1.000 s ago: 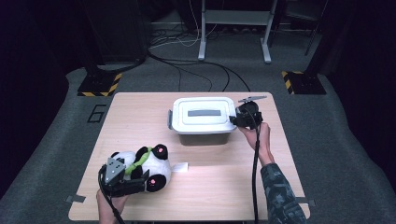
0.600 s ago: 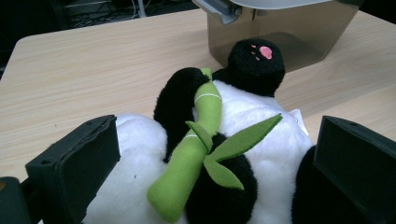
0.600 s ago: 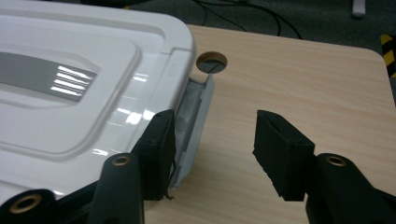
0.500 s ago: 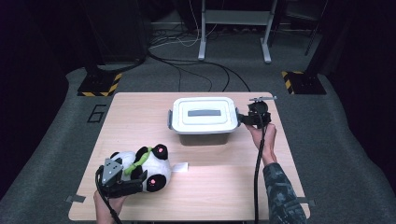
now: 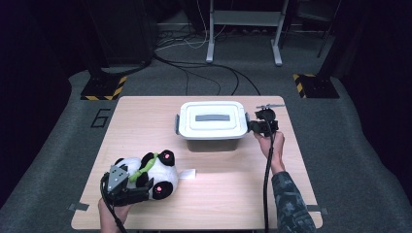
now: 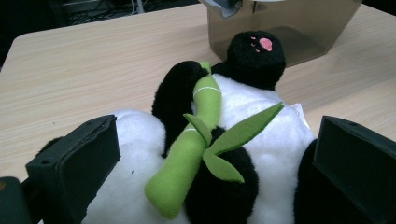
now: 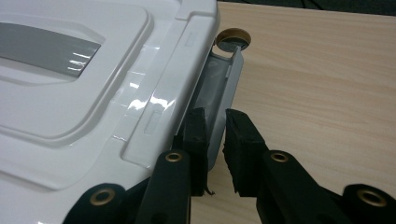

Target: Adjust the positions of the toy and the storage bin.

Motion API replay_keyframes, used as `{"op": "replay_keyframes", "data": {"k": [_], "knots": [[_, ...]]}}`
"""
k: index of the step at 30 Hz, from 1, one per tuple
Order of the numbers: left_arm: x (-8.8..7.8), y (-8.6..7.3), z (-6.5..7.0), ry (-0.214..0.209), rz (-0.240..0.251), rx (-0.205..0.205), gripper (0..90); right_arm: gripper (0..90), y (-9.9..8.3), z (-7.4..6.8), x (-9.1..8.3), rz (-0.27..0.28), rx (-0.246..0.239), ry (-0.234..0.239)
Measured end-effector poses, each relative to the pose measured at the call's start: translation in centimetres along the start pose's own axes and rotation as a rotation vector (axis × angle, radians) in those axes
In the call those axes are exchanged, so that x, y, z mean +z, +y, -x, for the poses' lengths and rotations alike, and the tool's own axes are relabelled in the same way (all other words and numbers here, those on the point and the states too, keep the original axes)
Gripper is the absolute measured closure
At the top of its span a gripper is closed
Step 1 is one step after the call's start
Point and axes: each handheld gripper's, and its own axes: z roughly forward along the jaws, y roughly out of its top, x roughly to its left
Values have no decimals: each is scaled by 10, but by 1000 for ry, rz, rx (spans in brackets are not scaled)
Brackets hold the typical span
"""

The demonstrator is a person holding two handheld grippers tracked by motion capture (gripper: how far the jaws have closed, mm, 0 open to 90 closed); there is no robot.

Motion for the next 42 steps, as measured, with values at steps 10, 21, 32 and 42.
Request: {"op": "replay_keyframes", "data": {"k": [10, 21, 32, 42], "knots": [[-1, 0, 2, -10, -8, 4, 0, 789, -15, -4, -19, -12, 29, -19], [-3, 0, -1, -4, 0, -4, 0, 474, -36, 2, -44, 12, -17, -4], [-3, 0, -1, -6, 1, -2, 0, 165, -5, -24, -52, 54, -204, 87], [-6, 1, -5, -8, -2, -1, 0, 179, 32, -74, -5, -45, -334, 142]]}}
